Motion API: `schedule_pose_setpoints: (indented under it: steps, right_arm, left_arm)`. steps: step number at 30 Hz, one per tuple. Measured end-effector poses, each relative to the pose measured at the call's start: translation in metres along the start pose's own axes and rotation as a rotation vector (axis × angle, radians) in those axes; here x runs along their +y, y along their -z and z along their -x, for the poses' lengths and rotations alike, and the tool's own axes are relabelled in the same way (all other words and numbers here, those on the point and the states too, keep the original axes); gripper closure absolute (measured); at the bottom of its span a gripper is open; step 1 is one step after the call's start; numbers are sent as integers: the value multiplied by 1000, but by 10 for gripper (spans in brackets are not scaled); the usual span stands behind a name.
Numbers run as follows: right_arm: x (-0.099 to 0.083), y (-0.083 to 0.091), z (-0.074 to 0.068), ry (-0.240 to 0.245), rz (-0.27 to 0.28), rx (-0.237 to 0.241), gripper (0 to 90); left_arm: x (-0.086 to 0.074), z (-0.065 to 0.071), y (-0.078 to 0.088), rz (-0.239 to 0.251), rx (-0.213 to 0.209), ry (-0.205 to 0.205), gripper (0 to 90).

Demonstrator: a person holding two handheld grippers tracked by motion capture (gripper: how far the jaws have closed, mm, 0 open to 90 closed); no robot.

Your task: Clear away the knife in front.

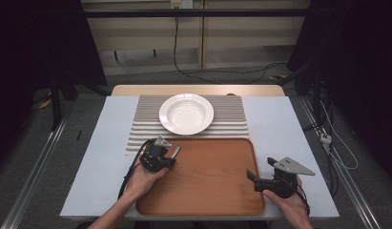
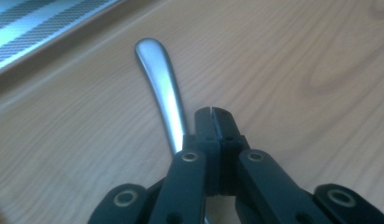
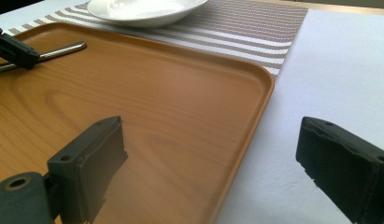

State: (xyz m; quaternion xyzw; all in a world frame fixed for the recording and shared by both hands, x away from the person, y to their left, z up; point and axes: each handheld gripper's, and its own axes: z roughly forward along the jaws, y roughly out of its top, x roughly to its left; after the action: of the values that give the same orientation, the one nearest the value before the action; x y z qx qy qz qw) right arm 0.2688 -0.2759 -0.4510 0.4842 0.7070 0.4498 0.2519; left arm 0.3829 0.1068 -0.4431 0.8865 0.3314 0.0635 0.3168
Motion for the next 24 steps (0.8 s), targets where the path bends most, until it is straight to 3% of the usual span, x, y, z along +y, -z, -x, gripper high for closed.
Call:
schedule_pose_setpoints:
  steps: [8,22,24]
  right_arm:
    - [0,1,0,1,0,-1,78]
    - [0,1,0,1,1,-3,78]
    - [0,1,0,3,2,-3,78]
  left_arm:
    - [-2,-2,3,-7,45,3,900]
    - [-6,-10,8,-10,40,46,900]
    - [-8,-13,9,-4,23,73,900]
